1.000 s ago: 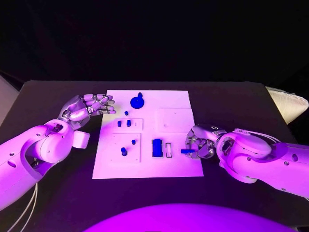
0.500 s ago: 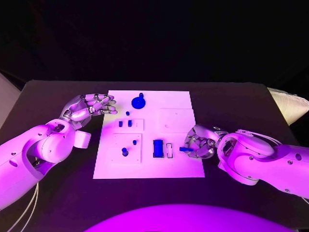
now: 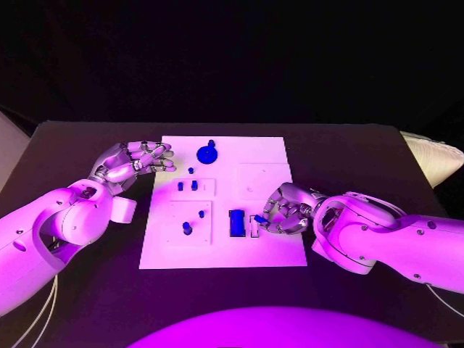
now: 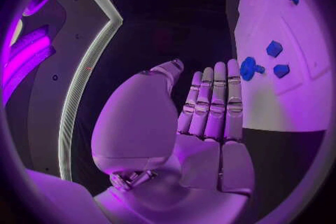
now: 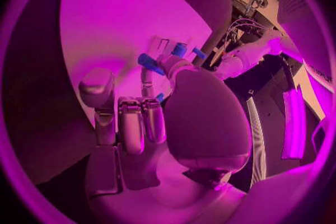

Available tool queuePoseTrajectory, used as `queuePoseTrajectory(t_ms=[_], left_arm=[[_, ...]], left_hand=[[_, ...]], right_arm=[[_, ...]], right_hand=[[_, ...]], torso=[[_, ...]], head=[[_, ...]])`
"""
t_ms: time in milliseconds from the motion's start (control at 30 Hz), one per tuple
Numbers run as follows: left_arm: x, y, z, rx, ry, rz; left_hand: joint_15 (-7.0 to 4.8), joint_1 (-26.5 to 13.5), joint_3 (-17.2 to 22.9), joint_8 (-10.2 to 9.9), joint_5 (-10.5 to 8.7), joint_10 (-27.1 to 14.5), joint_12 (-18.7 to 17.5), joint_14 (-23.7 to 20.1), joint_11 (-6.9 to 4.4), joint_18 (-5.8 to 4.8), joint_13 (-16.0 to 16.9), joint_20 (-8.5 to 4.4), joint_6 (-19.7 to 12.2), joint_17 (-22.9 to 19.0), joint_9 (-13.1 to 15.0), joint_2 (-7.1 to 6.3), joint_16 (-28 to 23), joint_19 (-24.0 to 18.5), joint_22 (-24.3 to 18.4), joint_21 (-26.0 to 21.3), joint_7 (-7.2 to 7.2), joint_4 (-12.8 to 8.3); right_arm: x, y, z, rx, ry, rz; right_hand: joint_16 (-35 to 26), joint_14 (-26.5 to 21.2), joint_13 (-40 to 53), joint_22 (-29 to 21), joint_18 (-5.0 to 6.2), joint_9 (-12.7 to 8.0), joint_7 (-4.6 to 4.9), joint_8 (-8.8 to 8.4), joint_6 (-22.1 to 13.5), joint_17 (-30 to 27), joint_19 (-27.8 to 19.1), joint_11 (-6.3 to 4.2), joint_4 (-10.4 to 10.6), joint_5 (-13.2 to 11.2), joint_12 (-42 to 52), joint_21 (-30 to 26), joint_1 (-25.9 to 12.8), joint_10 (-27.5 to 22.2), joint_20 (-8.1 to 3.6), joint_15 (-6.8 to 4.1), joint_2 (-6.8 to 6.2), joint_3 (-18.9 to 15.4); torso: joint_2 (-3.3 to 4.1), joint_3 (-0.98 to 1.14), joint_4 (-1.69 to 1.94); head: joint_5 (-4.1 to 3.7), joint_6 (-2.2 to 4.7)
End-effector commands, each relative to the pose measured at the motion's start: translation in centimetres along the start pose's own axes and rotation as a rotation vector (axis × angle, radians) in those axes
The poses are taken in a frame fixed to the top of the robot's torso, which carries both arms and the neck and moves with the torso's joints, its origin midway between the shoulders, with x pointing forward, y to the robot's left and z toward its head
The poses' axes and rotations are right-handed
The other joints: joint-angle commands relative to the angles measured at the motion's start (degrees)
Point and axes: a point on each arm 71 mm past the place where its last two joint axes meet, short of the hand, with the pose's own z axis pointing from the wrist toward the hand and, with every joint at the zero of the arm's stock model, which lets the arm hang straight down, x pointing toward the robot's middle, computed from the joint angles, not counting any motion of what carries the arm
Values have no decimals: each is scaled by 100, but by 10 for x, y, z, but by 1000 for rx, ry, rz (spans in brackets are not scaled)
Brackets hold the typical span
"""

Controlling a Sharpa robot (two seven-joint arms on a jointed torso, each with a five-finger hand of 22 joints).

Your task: Assemble the parts on the task board

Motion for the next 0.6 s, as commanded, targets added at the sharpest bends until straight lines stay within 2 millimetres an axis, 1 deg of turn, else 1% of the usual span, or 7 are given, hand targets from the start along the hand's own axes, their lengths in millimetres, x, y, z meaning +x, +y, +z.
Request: queuePoseTrajectory(t_ms=[33,133,267,300,367,600], left_arm=[[3,-1,0,5,18,-2],[3,-1,0,4,18,-2],[3,-1,0,3,20,-1],[3,-1,0,3,21,-1],[3,-1,0,2,21,-1],[3,-1,0,1,23,-1]], left_hand=[[5,31,-28,-31,-17,-2,-11,11,9,-62,7,7,27,8,-7,-13,-28,35,-5,-28,24,-4],[4,53,-38,-32,-17,-1,-9,10,7,-61,8,7,30,19,-8,-6,-35,42,-13,-39,21,-2],[4,53,-38,-32,-17,-1,-9,10,7,-61,8,7,30,19,-8,-6,-35,42,-13,-39,21,-2],[4,53,-38,-32,-17,-1,-9,10,7,-61,8,7,30,19,-8,-6,-35,42,-13,-39,21,-2],[4,53,-38,-32,-17,-1,-9,10,7,-61,8,7,30,19,-8,-6,-35,42,-13,-39,21,-2],[4,53,-38,-32,-17,-1,-9,10,7,-61,8,7,30,19,-8,-6,-35,42,-13,-39,21,-2]], right_arm=[[5,0,2,9,20,40],[8,1,4,18,26,38],[10,1,6,26,27,33],[11,1,6,27,27,31],[11,2,7,29,28,26],[13,3,7,31,33,16]], right_hand=[[27,578,1408,11,-106,2,-43,36,-5,1421,36,-63,-10,-52,43,43,-59,522,0,-27,18,43],[27,578,1417,21,-107,11,-45,50,-1,1421,41,-66,7,-95,57,48,-160,530,-3,-31,21,44],[36,582,1463,48,-112,23,-51,72,9,1439,54,-71,16,-129,122,76,-389,566,-6,-34,46,39],[36,582,1463,48,-112,23,-51,72,9,1439,54,-71,16,-129,122,76,-389,566,-6,-34,46,39],[43,586,1506,71,-117,30,-59,90,25,1454,66,-77,20,-162,184,103,-561,599,-9,-38,78,36],[49,589,1507,107,-124,42,-80,126,59,1466,83,-94,16,-278,186,145,-728,600,-19,-52,103,37]], torso=[[2,3,7],[2,0,4],[4,3,4],[3,3,4],[3,2,3],[3,4,0]], head=[[4,-16],[4,-16],[13,-20],[13,-22],[14,-24],[19,-39]])
